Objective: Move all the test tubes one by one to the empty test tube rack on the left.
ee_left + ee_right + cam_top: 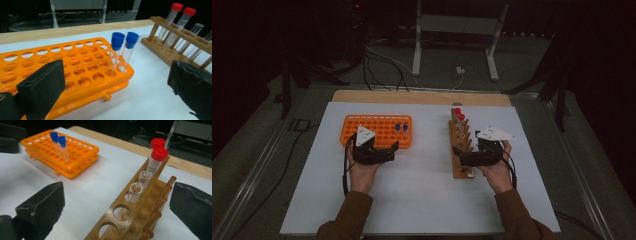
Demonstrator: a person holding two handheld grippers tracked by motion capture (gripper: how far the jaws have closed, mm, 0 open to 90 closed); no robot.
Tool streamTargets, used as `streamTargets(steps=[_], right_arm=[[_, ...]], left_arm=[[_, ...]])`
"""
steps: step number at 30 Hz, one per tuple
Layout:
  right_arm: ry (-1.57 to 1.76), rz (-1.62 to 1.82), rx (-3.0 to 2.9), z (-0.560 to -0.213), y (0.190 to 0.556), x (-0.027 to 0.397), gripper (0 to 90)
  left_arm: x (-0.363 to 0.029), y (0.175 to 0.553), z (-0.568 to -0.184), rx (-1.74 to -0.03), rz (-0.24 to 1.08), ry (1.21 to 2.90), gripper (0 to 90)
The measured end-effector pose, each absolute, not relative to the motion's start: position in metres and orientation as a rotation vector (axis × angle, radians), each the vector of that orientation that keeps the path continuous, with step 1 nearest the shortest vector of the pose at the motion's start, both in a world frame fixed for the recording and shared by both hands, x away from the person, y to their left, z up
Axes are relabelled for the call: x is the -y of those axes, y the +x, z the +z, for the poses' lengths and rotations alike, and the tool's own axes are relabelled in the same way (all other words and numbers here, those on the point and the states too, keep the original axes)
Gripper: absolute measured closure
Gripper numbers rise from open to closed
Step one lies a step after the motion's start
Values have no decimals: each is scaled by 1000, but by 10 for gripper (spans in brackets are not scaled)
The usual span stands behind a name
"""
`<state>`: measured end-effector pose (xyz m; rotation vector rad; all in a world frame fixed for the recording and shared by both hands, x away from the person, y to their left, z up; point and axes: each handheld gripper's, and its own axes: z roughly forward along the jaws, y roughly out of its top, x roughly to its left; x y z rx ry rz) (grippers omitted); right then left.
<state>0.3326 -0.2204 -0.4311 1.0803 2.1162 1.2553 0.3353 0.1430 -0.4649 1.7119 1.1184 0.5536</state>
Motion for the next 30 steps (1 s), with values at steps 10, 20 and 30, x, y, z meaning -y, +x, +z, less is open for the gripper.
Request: streamTargets(steps=[10,20,30], right_arm=[[1128,1166,-2129,-445,350,216,238],[1150,1097,-2101,-454,360,212,673],[1139,1071,-2096,-457,367,207,755]], left_arm=[[-145,312,-464,-1069,569,1758,1],[-151,303,-463,-1088,572,1729,1],[-147,303,-466,-1084,563,1742,2]])
